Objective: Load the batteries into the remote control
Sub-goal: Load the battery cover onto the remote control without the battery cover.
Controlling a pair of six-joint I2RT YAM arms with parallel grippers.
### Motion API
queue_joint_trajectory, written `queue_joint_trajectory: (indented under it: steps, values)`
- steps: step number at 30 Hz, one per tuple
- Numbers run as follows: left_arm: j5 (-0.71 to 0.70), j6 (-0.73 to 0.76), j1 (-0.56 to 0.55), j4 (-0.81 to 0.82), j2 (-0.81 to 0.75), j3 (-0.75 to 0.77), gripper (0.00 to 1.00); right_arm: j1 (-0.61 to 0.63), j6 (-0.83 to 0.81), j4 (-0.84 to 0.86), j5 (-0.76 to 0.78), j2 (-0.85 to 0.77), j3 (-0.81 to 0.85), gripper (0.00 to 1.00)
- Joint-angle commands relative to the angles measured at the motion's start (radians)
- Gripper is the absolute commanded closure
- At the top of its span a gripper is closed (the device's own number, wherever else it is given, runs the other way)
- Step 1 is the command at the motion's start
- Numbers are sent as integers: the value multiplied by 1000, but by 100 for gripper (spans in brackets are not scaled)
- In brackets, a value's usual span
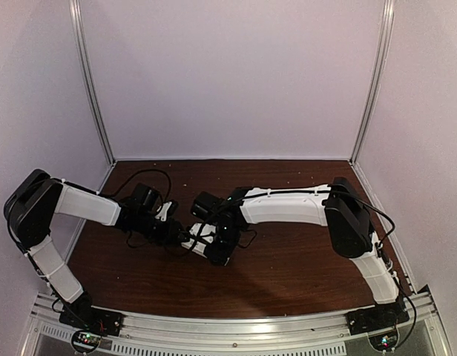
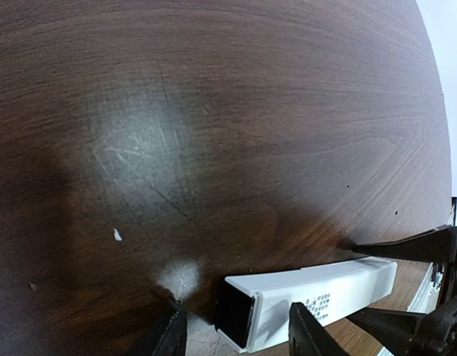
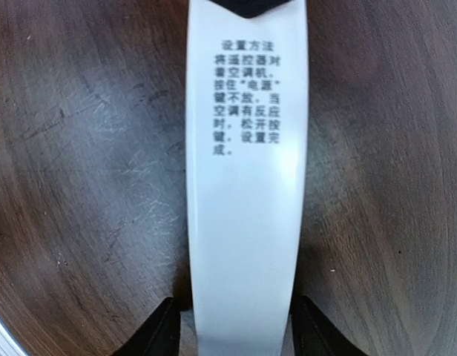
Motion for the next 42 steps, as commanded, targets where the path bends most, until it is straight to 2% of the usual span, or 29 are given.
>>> queue_joint_trajectory:
  steps: [1,6,11,18,23,26,33,38,42]
  values:
    - [-19,8,-6,-2,-18,2,52,-5,9,-11,-3,-8,4,42]
    - [-23,9,-6,-2,-16,-3,53,-8,23,-15,-11,-31,0,27]
    - [-23,9,-6,4,-10,3,53,-23,53,-5,-68,-91,-46,18]
    - [-22,32,-6,0,-13,32,52,-44,153,123,-167,-267,-268,17]
    - [-31,39,-6,1,-32,54,51,-69,201,187,-201,-314,-354,18]
    - [-29,47,-6,-14,-35,74,50,-92,337,237,-214,-308,-376,18]
    - [-17,75,-6,-37,-18,86,48,-110,699,497,-223,-357,-515,20]
    - [7,96,-6,-49,8,87,48,-110,909,669,-183,-413,-644,25]
    - [22,121,-6,-80,24,97,49,-100,1015,778,-156,-450,-717,29]
